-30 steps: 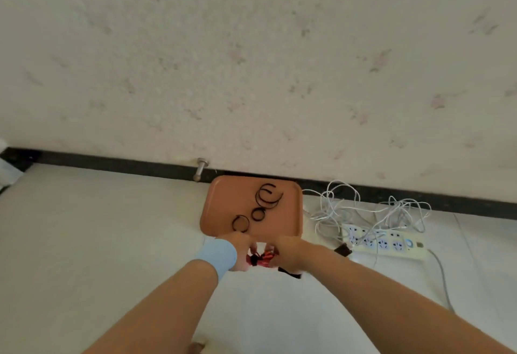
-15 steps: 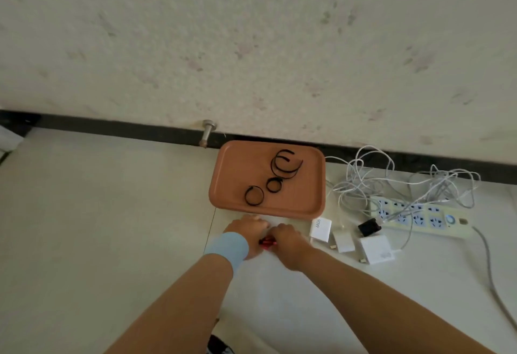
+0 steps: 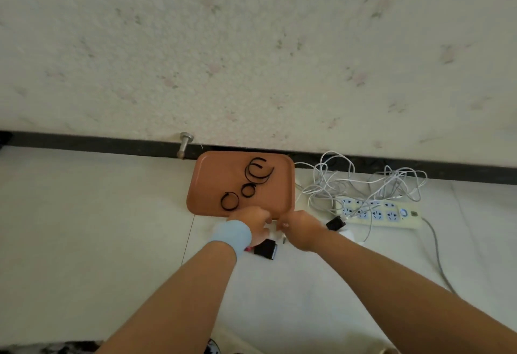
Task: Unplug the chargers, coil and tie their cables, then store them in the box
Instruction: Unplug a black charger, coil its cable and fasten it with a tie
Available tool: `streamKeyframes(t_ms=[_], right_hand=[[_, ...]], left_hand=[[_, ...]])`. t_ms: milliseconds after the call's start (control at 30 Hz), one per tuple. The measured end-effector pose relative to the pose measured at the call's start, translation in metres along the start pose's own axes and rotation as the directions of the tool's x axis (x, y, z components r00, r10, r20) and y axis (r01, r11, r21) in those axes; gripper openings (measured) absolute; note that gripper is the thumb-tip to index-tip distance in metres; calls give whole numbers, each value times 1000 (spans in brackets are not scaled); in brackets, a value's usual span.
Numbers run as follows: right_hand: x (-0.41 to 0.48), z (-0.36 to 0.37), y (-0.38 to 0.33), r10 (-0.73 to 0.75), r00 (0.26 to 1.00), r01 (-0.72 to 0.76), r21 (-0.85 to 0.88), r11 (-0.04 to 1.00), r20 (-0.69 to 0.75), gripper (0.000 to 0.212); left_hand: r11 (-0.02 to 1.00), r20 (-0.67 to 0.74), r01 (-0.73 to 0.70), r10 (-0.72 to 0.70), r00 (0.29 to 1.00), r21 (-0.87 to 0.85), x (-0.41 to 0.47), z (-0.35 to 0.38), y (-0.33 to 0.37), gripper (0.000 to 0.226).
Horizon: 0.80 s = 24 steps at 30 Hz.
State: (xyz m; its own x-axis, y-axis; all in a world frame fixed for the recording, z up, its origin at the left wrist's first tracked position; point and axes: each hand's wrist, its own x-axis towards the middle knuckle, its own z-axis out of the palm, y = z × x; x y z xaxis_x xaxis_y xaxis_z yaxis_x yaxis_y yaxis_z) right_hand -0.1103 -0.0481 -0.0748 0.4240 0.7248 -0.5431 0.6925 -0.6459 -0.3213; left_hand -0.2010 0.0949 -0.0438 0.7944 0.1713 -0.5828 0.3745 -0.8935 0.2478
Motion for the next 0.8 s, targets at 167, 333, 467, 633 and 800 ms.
streamKeyframes(t_ms=[167, 333, 467, 633, 800], right_hand=[[-26, -25, 58, 141, 982, -150, -68, 986, -123, 41], [-39, -28, 105, 109, 986, -147, -338, 930, -128, 42], [-33, -22, 121, 54, 993, -109, -613, 783, -108, 49], [-25, -13, 128, 61, 989, -132, -637, 760, -132, 42], [-26, -25, 130, 40, 976, -125, -395, 910, -216, 37]], left_hand=[[997, -11, -81, 81, 997, 11, 26, -11, 51, 40], [991, 49, -131, 130, 990, 16, 58, -6, 97, 49], [991, 119, -130, 125, 985, 35, 75, 3, 118, 56], [991, 145, -127, 118, 982, 50, 86, 12, 123, 59], [988, 56, -133, 138, 989, -82, 78, 1, 122, 60]])
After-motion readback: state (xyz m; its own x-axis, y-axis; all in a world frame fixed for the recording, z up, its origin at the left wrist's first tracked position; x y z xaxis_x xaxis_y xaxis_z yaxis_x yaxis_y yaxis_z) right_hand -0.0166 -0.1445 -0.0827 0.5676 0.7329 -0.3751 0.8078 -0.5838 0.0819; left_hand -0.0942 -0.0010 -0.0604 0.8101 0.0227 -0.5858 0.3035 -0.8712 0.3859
